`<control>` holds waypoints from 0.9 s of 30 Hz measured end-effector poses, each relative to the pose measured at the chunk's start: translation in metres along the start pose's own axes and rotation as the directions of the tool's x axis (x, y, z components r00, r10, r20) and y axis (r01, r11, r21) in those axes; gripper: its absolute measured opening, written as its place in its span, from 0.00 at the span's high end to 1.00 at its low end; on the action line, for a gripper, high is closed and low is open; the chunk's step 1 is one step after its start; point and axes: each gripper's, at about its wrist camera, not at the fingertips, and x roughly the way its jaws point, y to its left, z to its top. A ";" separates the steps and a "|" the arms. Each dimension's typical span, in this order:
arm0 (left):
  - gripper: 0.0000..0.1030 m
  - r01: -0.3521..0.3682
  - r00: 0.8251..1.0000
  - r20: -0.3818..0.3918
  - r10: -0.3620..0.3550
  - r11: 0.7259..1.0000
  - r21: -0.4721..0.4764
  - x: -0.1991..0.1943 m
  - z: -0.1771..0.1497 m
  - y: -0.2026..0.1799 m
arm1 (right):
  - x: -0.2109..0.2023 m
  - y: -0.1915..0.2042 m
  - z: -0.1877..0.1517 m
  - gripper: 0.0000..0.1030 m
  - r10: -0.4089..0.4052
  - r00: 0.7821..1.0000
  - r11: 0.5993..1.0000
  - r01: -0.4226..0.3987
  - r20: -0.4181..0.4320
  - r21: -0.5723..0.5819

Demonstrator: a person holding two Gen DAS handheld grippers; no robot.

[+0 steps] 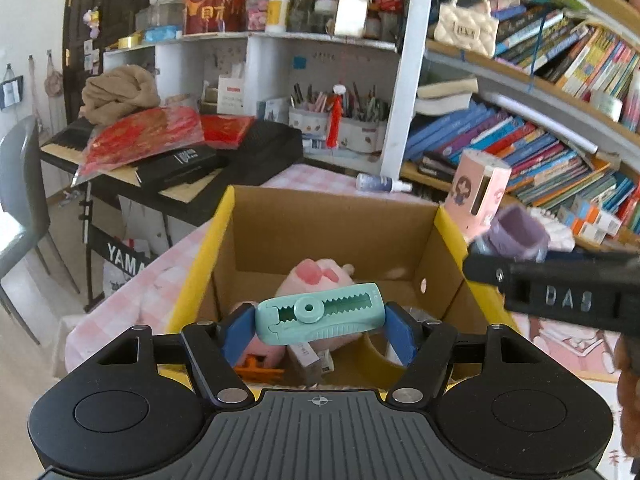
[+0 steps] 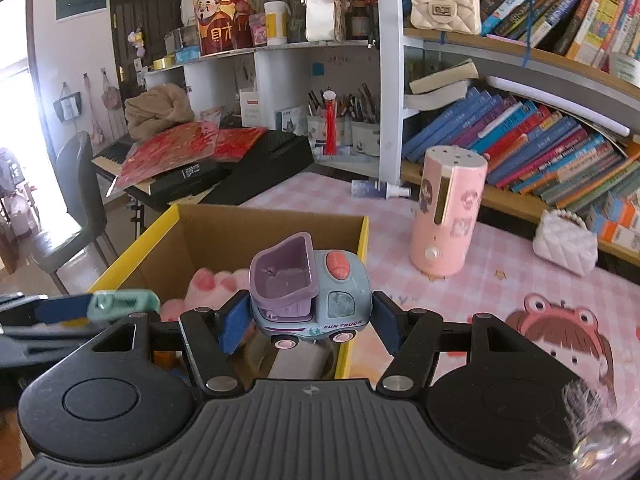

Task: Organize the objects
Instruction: 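Lift and carry the green piece and truck toward the yellow box with both tools, then lower the green piece and truck into the yellow box with both tools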

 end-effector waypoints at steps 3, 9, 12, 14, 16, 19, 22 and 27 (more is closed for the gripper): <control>0.33 -0.014 1.000 -0.021 0.014 1.000 0.007 0.011 0.000 -0.004 | 0.013 -0.002 0.005 0.40 0.018 1.000 1.000 -0.018 -0.007 -0.015; 0.33 -0.049 0.997 -0.059 0.051 0.998 0.029 0.031 0.000 -0.006 | 0.037 0.004 0.009 0.40 0.060 0.998 0.996 -0.062 -0.037 -0.063; 0.33 -0.063 0.995 -0.079 0.066 0.997 0.039 0.039 -0.001 -0.006 | 0.048 0.007 0.009 0.40 0.080 0.995 0.992 -0.086 -0.061 -0.092; 0.33 -0.069 0.993 -0.090 0.073 0.996 0.049 0.044 -0.002 -0.006 | 0.054 0.009 0.008 0.40 0.088 0.993 0.989 -0.096 -0.079 -0.108; 0.33 -0.073 0.992 -0.103 0.079 0.996 0.058 0.048 -0.003 -0.007 | 0.060 0.009 0.006 0.40 0.093 0.991 0.988 -0.104 -0.096 -0.118; 0.33 -0.074 0.989 -0.121 0.082 0.995 0.068 0.052 -0.006 -0.008 | 0.067 0.009 0.004 0.40 0.097 0.988 0.986 -0.111 -0.118 -0.124; 0.32 -0.076 0.987 -0.135 0.086 0.994 0.077 0.057 -0.007 -0.009 | 0.073 0.010 0.002 0.40 0.101 0.985 0.983 -0.120 -0.137 -0.136; 0.32 -0.088 0.983 -0.154 0.104 0.990 0.107 0.063 -0.010 -0.011 | 0.079 0.015 0.002 0.40 0.113 0.981 0.976 -0.140 -0.157 -0.170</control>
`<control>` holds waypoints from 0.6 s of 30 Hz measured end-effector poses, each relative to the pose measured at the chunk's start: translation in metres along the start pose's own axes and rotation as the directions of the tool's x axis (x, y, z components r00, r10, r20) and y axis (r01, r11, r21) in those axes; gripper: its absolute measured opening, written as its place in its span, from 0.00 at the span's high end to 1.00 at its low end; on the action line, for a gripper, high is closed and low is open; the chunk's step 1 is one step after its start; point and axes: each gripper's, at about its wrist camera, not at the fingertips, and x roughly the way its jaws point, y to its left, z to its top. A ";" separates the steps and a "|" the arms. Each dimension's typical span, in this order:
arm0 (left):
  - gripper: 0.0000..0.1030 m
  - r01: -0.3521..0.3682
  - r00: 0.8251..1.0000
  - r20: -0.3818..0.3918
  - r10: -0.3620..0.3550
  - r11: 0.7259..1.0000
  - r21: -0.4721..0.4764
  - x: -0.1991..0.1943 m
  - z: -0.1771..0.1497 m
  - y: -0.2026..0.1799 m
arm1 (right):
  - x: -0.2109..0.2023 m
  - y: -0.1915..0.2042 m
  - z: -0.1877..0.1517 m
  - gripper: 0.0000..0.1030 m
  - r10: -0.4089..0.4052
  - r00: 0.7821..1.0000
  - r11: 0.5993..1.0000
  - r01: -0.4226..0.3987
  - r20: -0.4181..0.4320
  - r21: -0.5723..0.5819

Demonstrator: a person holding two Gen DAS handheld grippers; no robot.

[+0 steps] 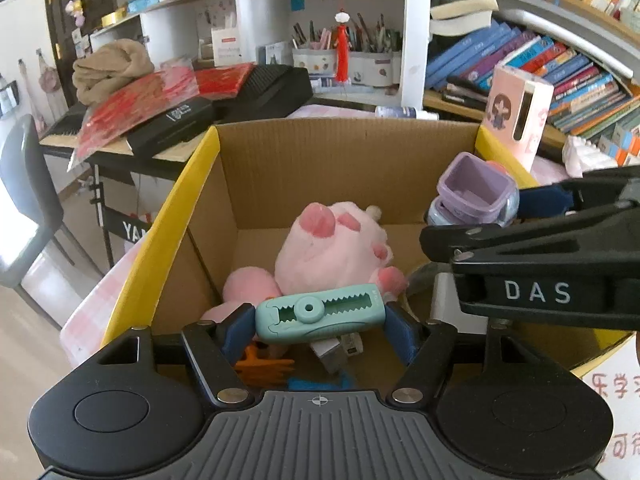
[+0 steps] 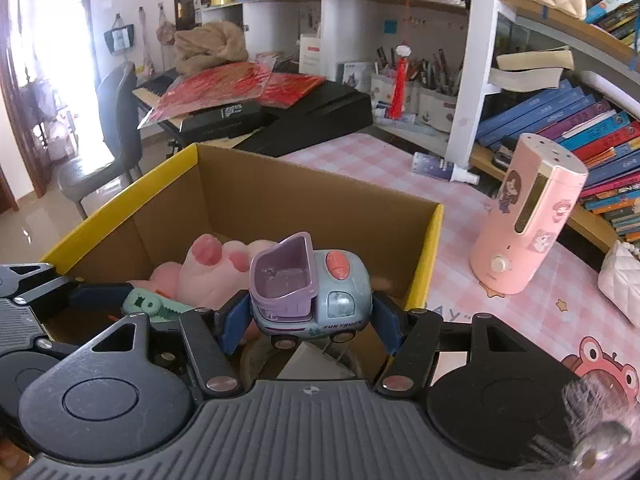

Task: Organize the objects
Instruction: 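Lower the green piece and truck into the yellow box with both tools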

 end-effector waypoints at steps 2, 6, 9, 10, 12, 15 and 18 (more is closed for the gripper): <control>0.32 0.000 1.000 -0.001 0.000 1.000 0.001 0.001 0.000 0.000 | 0.002 0.001 0.001 0.40 0.000 1.000 1.000 0.000 -0.002 -0.014; 0.32 0.007 1.000 -0.006 -0.007 1.000 0.000 0.003 0.001 0.000 | 0.009 0.003 0.004 0.40 0.013 1.000 0.999 -0.014 -0.019 -0.035; 0.32 0.011 1.000 -0.010 -0.011 1.000 -0.003 0.004 0.001 -0.001 | 0.015 0.005 0.006 0.40 0.021 0.999 0.998 -0.023 -0.044 -0.057; 0.32 0.013 1.000 -0.010 -0.013 1.000 -0.004 0.004 0.001 -0.001 | 0.017 0.006 0.007 0.40 0.023 0.998 0.998 -0.026 -0.055 -0.063; 0.32 0.014 1.000 -0.011 -0.014 1.000 -0.004 0.004 0.002 -0.001 | 0.021 0.008 0.007 0.40 0.029 0.997 0.997 -0.034 -0.077 -0.072; 0.31 0.015 1.000 -0.014 -0.016 1.000 -0.004 0.005 0.002 0.000 | 0.025 0.011 0.008 0.40 0.036 0.994 0.995 -0.045 -0.100 -0.089; 0.30 0.020 1.000 -0.019 -0.020 1.000 -0.001 0.004 0.001 0.000 | 0.026 0.013 0.007 0.40 0.035 0.993 0.993 -0.047 -0.113 -0.110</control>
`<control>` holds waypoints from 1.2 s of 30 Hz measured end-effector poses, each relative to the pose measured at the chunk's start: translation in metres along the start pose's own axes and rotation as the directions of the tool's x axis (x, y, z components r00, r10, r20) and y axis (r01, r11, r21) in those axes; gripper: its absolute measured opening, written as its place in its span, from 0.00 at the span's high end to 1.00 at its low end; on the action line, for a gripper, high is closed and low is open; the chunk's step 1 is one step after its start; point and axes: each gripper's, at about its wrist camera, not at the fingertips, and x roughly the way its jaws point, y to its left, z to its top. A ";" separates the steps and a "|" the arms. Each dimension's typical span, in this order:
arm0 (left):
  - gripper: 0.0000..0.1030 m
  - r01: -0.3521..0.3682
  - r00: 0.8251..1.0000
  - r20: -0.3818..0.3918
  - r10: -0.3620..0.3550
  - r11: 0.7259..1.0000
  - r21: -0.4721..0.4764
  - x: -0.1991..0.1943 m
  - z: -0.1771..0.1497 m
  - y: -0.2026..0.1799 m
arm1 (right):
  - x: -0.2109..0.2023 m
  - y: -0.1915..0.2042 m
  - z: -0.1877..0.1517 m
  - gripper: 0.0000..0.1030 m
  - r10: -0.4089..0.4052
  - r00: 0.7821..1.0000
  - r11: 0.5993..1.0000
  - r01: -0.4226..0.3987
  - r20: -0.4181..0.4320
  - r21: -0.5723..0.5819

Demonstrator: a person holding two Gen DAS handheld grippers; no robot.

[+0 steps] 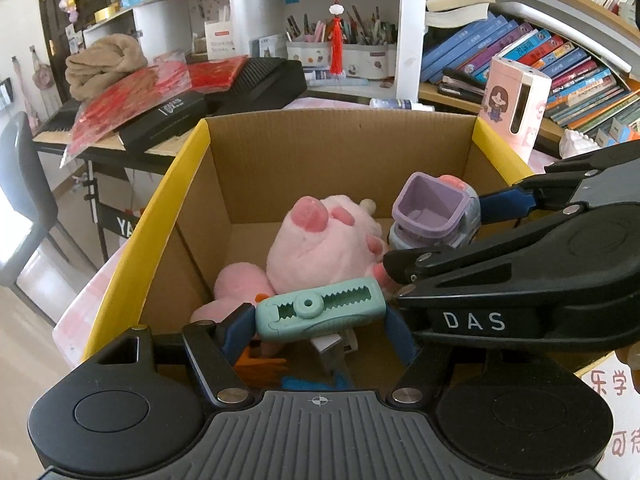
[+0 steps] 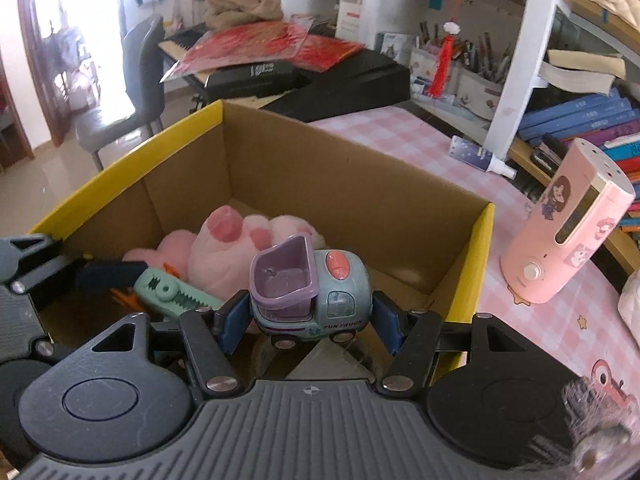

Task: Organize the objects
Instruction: 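Lower the green piece and truck into the yellow box with both tools, then open both tools to release the toys and withdraw from the box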

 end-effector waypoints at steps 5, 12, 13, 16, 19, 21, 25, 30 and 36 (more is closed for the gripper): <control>0.29 -0.001 1.000 -0.009 0.001 1.000 0.000 0.000 0.000 0.000 | 0.002 0.000 0.002 0.40 0.001 1.000 1.000 -0.001 -0.014 -0.008; 0.19 -0.001 1.000 -0.011 0.001 1.000 -0.003 -0.004 0.001 0.002 | 0.002 0.000 0.002 0.39 0.003 1.000 1.000 -0.003 -0.017 -0.007; 0.17 0.013 1.000 -0.005 -0.013 1.000 -0.007 -0.006 0.001 0.003 | 0.002 0.000 0.002 0.39 0.003 1.000 1.000 -0.003 -0.017 -0.006; 0.13 0.051 0.998 0.026 -0.051 0.999 -0.014 -0.016 0.000 0.005 | 0.003 0.000 0.002 0.39 0.003 1.000 1.000 -0.003 -0.020 -0.004; 0.12 0.063 0.997 0.041 -0.062 0.998 -0.011 -0.022 -0.001 0.005 | 0.004 0.001 0.003 0.39 -0.005 1.000 1.000 0.005 -0.027 -0.006; 0.11 0.062 0.997 0.043 -0.062 0.998 -0.011 -0.024 -0.002 0.005 | 0.004 0.002 0.003 0.39 -0.010 1.000 1.000 0.009 -0.030 -0.007; 0.11 0.066 0.996 0.053 -0.066 0.998 -0.004 -0.029 -0.003 0.006 | 0.000 0.002 0.004 0.39 -0.011 1.000 1.000 0.012 -0.014 0.007; 0.11 0.077 0.995 0.070 -0.077 0.997 0.000 -0.036 -0.006 0.006 | -0.015 0.003 0.004 0.37 -0.029 0.999 0.999 0.028 0.032 0.035; 0.11 0.093 0.990 0.106 -0.092 0.996 -0.002 -0.054 -0.009 0.006 | -0.049 0.003 -0.004 0.34 -0.074 0.992 0.992 0.062 0.107 0.112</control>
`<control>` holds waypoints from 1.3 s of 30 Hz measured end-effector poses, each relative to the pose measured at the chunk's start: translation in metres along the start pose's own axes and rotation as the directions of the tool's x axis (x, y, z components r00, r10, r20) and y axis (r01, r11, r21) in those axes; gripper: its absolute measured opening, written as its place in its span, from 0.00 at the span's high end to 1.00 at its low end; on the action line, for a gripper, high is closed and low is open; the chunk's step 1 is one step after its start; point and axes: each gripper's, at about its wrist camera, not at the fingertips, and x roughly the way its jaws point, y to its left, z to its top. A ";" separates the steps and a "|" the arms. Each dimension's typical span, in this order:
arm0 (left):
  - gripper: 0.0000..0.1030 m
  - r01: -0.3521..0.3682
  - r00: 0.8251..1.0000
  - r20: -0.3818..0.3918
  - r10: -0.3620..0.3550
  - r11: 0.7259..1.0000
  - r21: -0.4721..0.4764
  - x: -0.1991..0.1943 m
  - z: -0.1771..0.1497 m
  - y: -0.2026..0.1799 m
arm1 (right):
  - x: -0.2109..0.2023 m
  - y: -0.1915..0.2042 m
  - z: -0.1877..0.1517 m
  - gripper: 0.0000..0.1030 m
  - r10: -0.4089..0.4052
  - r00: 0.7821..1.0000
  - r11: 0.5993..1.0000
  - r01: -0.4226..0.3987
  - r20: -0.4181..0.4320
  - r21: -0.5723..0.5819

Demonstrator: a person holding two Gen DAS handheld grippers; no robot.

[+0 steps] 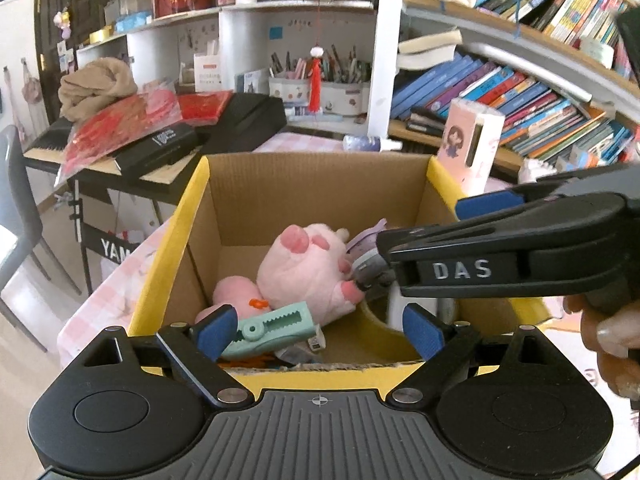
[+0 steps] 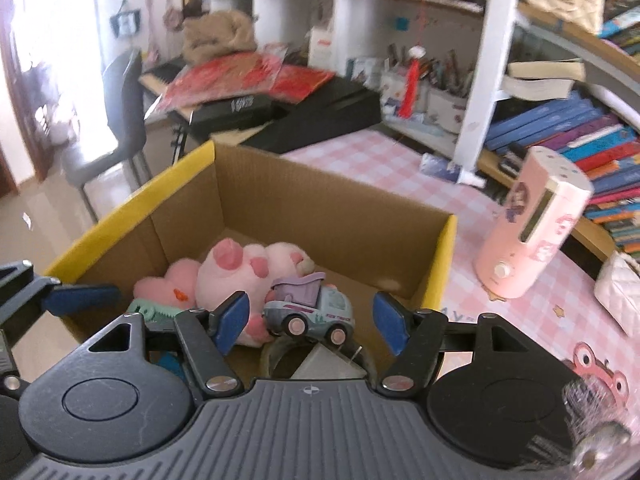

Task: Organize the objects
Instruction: 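Open both tools to release the toys and withdraw from the box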

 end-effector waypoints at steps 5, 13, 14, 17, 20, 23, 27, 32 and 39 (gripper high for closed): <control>0.09 0.012 0.999 0.052 -0.012 1.000 0.003 -0.021 -0.001 -0.001 | -0.033 -0.001 -0.007 0.32 -0.062 0.996 0.997 0.059 0.067 0.052; 0.04 0.013 0.994 0.109 -0.014 1.000 0.010 -0.054 -0.016 0.000 | -0.082 0.005 -0.032 0.21 -0.193 0.971 0.974 0.173 0.139 0.149; 0.03 0.012 0.994 0.109 -0.013 1.000 0.010 -0.056 -0.019 0.001 | -0.088 0.007 -0.036 0.20 -0.211 0.967 0.969 0.188 0.144 0.159; 0.02 0.011 0.994 0.107 -0.012 1.000 0.010 -0.067 -0.028 0.003 | -0.100 0.013 -0.048 0.15 -0.264 0.953 0.954 0.234 0.150 0.189; 0.02 0.016 0.994 0.106 -0.017 1.000 0.016 -0.077 -0.038 0.004 | -0.114 0.020 -0.064 0.12 -0.307 0.941 0.936 0.272 0.140 0.223; 0.02 0.020 0.994 0.103 -0.023 1.000 0.023 -0.087 -0.048 0.005 | -0.127 0.028 -0.080 0.09 -0.342 0.931 0.918 0.302 0.125 0.257; 0.01 0.030 0.996 0.083 -0.033 0.999 0.031 -0.097 -0.060 0.005 | -0.142 0.042 -0.103 0.06 -0.375 0.922 0.903 0.338 0.100 0.266; 0.01 0.050 0.996 0.071 -0.053 0.998 0.041 -0.110 -0.074 0.005 | -0.159 0.055 -0.124 0.04 -0.410 0.908 0.879 0.367 0.090 0.303; 0.01 0.046 0.996 0.071 -0.047 0.999 0.016 -0.126 -0.088 0.010 | -0.179 0.068 -0.147 0.02 -0.479 0.875 0.826 0.425 0.065 0.370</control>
